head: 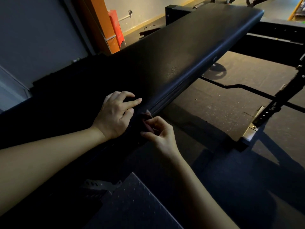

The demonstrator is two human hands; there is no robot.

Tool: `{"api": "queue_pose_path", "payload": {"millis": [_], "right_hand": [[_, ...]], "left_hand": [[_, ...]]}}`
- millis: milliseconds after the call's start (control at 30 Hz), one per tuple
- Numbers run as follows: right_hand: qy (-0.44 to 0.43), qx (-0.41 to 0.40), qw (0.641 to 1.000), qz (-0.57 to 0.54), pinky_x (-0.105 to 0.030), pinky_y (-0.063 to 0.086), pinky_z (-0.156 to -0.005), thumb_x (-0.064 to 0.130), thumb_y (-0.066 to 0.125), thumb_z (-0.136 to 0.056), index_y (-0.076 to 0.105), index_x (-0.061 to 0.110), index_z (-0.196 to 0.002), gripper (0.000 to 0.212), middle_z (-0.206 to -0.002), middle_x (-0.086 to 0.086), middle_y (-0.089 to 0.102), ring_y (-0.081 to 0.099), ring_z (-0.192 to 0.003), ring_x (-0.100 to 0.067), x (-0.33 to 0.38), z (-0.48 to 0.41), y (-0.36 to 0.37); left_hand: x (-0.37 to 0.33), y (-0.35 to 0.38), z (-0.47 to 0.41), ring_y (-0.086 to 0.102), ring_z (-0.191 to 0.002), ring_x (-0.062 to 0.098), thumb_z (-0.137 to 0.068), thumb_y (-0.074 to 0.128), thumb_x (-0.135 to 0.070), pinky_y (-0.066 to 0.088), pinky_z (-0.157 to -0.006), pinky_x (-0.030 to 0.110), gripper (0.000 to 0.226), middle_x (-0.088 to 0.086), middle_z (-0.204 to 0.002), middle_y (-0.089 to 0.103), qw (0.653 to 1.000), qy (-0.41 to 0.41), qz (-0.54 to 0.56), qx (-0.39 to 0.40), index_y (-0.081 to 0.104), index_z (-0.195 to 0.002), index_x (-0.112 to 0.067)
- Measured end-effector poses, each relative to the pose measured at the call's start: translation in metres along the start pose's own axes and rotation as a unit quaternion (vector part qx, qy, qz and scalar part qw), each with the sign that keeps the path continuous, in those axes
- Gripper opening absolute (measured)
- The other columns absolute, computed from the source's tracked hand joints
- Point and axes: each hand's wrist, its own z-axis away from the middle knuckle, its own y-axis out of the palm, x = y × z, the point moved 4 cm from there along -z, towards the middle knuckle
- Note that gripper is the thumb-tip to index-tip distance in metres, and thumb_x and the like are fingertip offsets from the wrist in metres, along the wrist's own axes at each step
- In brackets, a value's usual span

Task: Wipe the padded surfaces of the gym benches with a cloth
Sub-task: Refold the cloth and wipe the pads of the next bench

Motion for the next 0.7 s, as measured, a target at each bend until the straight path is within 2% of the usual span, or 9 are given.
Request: {"api": "queue_pose_path", "payload": {"millis": [100, 133, 233, 333, 400, 467, 500, 633, 700], "right_hand": [[0.054, 0.108, 0.992, 0.03, -0.026, 0.053, -0.076, 0.003, 0.074, -0.078, 0.065, 0.016, -0.091, 0.02, -0.097, 0.0, 0.065, 0.063, -0.09, -0.011, -0.01, 0.022, 0.018], [0.058, 0.089, 0.994, 0.036, -0.026, 0.052, -0.073, 0.007, 0.071, -0.073, 0.065, 0.016, -0.088, 0.018, -0.091, -0.002, 0.065, 0.062, -0.084, -0.012, -0.011, 0.026, 0.015], [0.058, -0.089, 0.994, -0.015, -0.033, 0.049, -0.066, 0.011, 0.061, -0.063, 0.06, 0.001, -0.082, 0.021, -0.079, -0.005, 0.064, 0.061, -0.079, -0.019, -0.009, 0.033, -0.017], [0.081, -0.163, 0.979, -0.09, -0.052, 0.058, -0.083, 0.016, 0.074, -0.069, 0.058, -0.004, -0.097, 0.038, -0.097, -0.006, 0.073, 0.069, -0.099, -0.029, -0.005, 0.029, -0.029], [0.092, -0.19, 0.972, -0.106, -0.042, 0.061, -0.087, 0.022, 0.083, -0.08, 0.061, 0.005, -0.11, 0.04, -0.106, -0.011, 0.071, 0.072, -0.099, -0.021, -0.002, 0.023, -0.013], [0.056, -0.234, 0.97, -0.043, -0.018, 0.056, -0.076, 0.014, 0.076, -0.089, 0.06, 0.009, -0.11, 0.027, -0.1, -0.002, 0.068, 0.068, -0.088, 0.001, 0.002, 0.022, 0.01], [0.033, -0.242, 0.97, 0.0, -0.013, 0.052, -0.07, 0.009, 0.072, -0.092, 0.061, 0.011, -0.106, 0.018, -0.095, 0.002, 0.066, 0.064, -0.08, 0.007, 0.001, 0.026, 0.025], [0.003, -0.133, 0.989, 0.072, -0.027, 0.051, -0.062, -0.001, 0.064, -0.088, 0.061, 0.013, -0.088, 0.014, -0.079, 0.015, 0.065, 0.06, -0.07, -0.004, -0.019, 0.063, 0.081], [-0.005, -0.161, 0.984, 0.071, -0.026, 0.052, -0.065, -0.003, 0.065, -0.087, 0.062, 0.01, -0.085, 0.013, -0.079, 0.014, 0.068, 0.062, -0.071, -0.003, -0.02, 0.06, 0.067]], "left_hand": [[0.002, -0.001, 0.0, 0.048, -0.126, 0.021, -0.092, 0.039, -0.029, 0.022, -0.115, 0.039, 0.051, -0.002, -0.136, 0.058, 1.0, -0.011, 0.023, 0.005, 0.068, -0.134, -0.024], [0.003, -0.001, -0.001, 0.048, -0.126, 0.02, -0.092, 0.04, -0.027, 0.021, -0.115, 0.038, 0.05, -0.003, -0.135, 0.059, 0.999, -0.016, 0.029, 0.008, 0.069, -0.134, -0.025], [0.005, 0.001, -0.001, 0.047, -0.126, 0.017, -0.092, 0.044, -0.023, 0.02, -0.114, 0.035, 0.048, -0.006, -0.135, 0.058, 0.999, -0.028, 0.04, 0.012, 0.069, -0.133, -0.027], [0.007, 0.001, -0.001, 0.046, -0.126, 0.016, -0.093, 0.043, -0.022, 0.019, -0.115, 0.034, 0.048, -0.007, -0.134, 0.058, 0.999, -0.032, 0.041, 0.015, 0.068, -0.133, -0.028], [0.008, 0.002, -0.001, 0.047, -0.126, 0.016, -0.092, 0.043, -0.023, 0.021, -0.117, 0.038, 0.048, -0.008, -0.134, 0.058, 0.999, -0.031, 0.039, 0.013, 0.068, -0.133, -0.029], [0.008, 0.002, -0.002, 0.048, -0.125, 0.017, -0.092, 0.044, -0.024, 0.022, -0.115, 0.037, 0.048, -0.007, -0.133, 0.059, 0.999, -0.03, 0.038, 0.012, 0.069, -0.133, -0.029], [0.008, 0.002, -0.002, 0.048, -0.125, 0.017, -0.092, 0.043, -0.024, 0.021, -0.114, 0.035, 0.048, -0.006, -0.132, 0.059, 0.999, -0.03, 0.036, 0.011, 0.069, -0.133, -0.029], [0.007, 0.002, -0.002, 0.048, -0.124, 0.017, -0.092, 0.043, -0.024, 0.02, -0.111, 0.032, 0.049, -0.006, -0.132, 0.059, 0.999, -0.023, 0.032, 0.001, 0.069, -0.133, -0.028], [0.007, 0.003, -0.002, 0.048, -0.124, 0.018, -0.092, 0.043, -0.024, 0.021, -0.111, 0.032, 0.049, -0.005, -0.132, 0.059, 0.999, -0.021, 0.032, -0.001, 0.069, -0.133, -0.028]]}}
